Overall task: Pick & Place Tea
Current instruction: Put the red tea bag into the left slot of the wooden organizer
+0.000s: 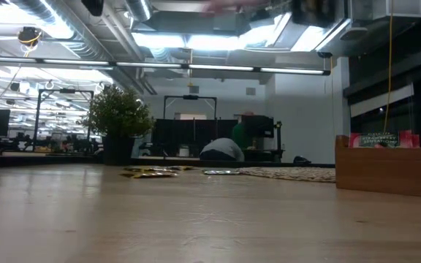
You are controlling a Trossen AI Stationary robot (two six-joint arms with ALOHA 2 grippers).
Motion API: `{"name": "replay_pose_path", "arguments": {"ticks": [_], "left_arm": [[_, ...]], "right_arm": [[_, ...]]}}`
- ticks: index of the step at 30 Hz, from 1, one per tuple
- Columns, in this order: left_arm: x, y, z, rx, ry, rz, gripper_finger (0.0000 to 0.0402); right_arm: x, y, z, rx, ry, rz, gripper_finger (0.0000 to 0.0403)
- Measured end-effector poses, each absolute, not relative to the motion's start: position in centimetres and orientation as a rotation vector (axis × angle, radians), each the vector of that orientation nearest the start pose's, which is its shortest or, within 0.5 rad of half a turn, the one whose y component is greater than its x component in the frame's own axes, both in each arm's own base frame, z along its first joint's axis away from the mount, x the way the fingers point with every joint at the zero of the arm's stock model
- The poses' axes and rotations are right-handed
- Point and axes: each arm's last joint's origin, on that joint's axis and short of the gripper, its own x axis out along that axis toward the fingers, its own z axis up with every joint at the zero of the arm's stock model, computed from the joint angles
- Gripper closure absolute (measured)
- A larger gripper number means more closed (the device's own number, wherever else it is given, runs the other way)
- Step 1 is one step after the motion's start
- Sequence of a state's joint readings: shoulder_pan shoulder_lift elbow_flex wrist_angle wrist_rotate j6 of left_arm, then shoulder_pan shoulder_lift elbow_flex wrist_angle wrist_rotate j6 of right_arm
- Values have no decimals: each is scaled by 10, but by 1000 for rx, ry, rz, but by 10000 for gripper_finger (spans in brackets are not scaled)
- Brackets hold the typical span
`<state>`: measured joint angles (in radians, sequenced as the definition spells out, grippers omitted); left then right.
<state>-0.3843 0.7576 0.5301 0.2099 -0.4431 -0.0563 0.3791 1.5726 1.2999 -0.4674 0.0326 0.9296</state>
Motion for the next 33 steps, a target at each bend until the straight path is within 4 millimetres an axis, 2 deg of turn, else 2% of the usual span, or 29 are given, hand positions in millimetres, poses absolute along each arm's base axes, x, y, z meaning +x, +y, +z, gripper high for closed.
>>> {"name": "replay_pose_path", "arguments": {"ticks": [6,13,20,25,33], "left_arm": [[174,-57,279,-49,62,57,291],[183,-61,269,-27,112,59,288],[189,-63,264,-16,135,64,288],[192,-64,262,-31,133,65,288],[193,-65,261,-34,137,65,288]], "right_arm": [[300,133,280,787,1039,-159,398],[264,140,279,788,1236,-328,398],[239,142,282,701,1210,-534,398],[231,143,281,644,1169,-629,398],[230,143,281,591,1112,-657,398]]}}
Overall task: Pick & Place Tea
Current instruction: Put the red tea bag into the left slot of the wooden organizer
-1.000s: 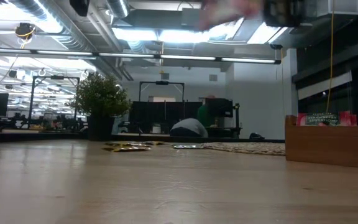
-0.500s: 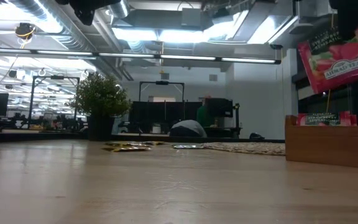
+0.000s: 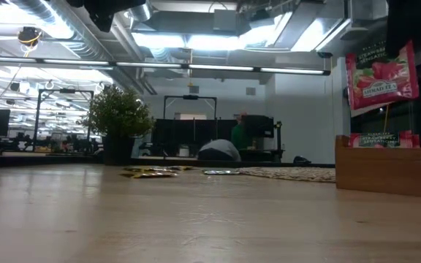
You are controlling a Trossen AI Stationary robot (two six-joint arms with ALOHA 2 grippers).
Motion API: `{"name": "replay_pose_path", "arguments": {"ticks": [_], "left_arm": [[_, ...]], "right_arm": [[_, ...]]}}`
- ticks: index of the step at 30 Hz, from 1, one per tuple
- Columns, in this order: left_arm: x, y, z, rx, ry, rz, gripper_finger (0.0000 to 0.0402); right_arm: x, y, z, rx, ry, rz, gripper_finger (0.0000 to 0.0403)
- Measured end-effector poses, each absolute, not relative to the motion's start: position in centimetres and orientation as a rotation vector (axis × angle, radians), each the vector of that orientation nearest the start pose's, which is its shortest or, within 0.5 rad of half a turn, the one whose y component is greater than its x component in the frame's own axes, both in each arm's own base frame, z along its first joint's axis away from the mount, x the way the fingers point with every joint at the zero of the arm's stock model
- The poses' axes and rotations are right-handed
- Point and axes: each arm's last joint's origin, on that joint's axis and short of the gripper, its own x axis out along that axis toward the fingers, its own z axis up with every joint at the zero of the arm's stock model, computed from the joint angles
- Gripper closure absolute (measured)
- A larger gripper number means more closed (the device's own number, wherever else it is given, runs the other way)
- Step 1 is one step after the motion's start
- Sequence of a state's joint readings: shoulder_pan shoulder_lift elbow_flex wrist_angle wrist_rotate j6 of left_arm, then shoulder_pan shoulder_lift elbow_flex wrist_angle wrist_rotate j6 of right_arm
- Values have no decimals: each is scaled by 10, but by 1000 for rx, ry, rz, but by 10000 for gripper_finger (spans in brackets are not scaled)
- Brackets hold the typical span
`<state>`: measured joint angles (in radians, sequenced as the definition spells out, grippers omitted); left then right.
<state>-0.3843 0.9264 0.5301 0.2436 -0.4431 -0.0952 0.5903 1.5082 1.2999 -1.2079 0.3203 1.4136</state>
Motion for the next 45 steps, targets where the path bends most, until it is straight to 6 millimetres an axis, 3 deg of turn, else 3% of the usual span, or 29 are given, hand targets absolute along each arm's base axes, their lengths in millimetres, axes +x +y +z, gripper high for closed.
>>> {"name": "replay_pose_path", "arguments": {"ticks": [32,45], "left_arm": [[193,-65,262,-33,130,66,288],[193,-64,262,-24,129,75,288]], "right_arm": [[228,141,279,556,1109,-700,398],[222,137,237,544,1125,-757,398]]}}
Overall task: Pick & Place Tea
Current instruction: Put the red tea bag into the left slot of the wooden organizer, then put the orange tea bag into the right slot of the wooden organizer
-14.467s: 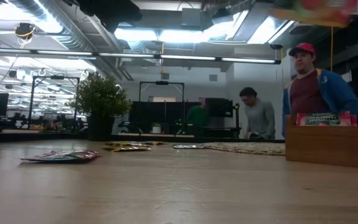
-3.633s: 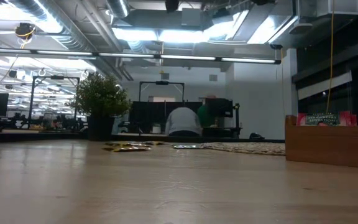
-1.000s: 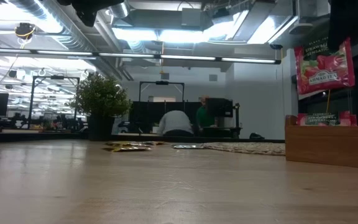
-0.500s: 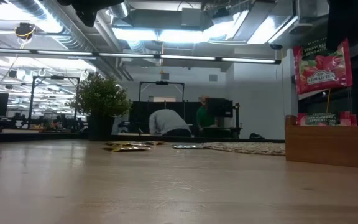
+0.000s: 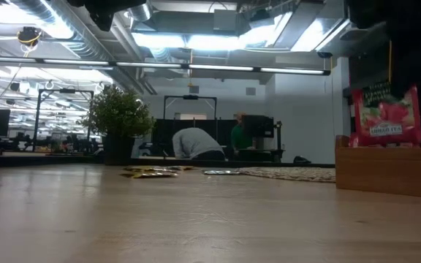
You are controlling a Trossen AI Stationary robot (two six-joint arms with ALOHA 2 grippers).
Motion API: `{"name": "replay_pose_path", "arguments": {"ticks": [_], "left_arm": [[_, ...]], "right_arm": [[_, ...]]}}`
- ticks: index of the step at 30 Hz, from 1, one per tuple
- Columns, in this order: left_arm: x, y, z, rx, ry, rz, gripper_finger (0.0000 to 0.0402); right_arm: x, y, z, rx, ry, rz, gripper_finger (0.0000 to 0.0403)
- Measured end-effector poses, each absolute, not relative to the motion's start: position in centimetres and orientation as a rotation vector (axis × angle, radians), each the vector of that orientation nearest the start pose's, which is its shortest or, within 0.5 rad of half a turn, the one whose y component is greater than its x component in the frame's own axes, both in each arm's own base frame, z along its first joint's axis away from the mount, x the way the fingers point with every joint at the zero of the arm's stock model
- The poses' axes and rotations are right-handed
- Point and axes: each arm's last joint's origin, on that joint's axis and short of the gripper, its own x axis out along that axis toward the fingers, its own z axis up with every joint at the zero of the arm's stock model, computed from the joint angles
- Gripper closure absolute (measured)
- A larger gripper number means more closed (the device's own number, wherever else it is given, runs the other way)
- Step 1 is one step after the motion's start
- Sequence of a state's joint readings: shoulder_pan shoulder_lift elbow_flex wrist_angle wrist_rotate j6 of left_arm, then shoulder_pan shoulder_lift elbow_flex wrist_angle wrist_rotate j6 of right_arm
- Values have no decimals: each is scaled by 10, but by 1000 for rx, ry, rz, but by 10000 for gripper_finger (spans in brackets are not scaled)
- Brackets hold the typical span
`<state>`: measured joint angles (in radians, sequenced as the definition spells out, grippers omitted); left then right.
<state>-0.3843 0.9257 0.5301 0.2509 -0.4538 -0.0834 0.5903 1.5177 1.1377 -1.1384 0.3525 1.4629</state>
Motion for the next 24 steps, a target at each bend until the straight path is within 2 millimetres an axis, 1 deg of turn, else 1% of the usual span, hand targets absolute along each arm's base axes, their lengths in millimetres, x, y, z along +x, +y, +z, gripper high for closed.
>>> {"name": "replay_pose_path", "arguments": {"ticks": [7,11,17,24], "left_arm": [[193,-64,262,-24,129,75,288],[193,-64,262,-27,124,75,288],[193,-64,263,-27,122,76,288],[193,-64,263,-28,123,76,288]], "right_arm": [[219,134,226,521,1125,-773,397],[219,134,222,522,1124,-771,386],[219,134,221,523,1116,-770,358],[220,131,221,530,1112,-780,309]]}}
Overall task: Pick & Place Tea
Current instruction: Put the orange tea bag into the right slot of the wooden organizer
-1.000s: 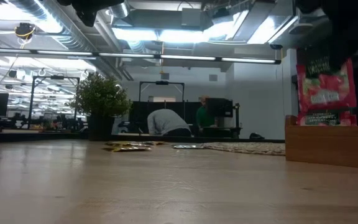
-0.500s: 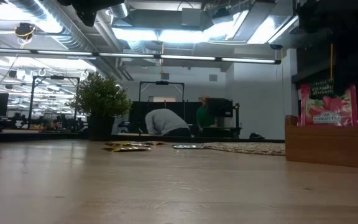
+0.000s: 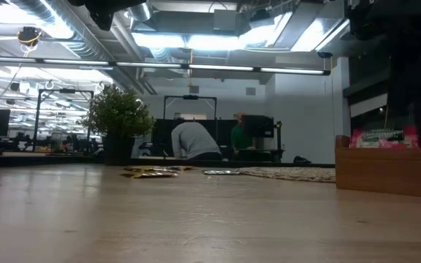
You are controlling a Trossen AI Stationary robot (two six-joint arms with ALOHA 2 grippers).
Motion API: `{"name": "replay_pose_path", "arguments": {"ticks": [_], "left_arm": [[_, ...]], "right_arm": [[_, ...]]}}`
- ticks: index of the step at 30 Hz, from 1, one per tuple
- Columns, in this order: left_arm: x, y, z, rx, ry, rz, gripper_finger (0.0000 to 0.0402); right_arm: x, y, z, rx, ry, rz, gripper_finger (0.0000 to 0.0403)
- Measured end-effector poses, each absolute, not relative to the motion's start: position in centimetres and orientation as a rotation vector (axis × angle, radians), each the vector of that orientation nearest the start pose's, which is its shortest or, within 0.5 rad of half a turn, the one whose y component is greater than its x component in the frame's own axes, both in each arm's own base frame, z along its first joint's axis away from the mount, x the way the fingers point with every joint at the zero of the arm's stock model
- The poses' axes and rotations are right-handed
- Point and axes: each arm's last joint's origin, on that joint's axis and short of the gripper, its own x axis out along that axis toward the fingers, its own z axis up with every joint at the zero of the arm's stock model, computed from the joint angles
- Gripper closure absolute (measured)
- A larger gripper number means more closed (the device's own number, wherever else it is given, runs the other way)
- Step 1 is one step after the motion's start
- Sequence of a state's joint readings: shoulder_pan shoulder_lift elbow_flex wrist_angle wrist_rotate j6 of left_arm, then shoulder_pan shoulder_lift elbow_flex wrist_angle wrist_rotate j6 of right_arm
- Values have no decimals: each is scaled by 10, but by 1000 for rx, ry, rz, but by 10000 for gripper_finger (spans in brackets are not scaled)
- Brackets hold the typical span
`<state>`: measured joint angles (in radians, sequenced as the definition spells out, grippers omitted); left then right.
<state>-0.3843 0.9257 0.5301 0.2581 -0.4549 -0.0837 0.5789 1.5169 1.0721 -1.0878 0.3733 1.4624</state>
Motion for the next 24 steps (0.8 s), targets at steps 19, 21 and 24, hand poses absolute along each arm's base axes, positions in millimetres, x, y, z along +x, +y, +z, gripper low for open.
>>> {"name": "replay_pose_path", "arguments": {"ticks": [19,21,24], "left_arm": [[212,-60,231,3,303,187,288],[217,-55,224,8,333,215,288],[225,-44,215,1,374,272,288]], "right_arm": [[278,119,239,474,674,-554,289],[287,117,242,434,635,-507,289],[298,113,241,355,611,-466,289]]}}
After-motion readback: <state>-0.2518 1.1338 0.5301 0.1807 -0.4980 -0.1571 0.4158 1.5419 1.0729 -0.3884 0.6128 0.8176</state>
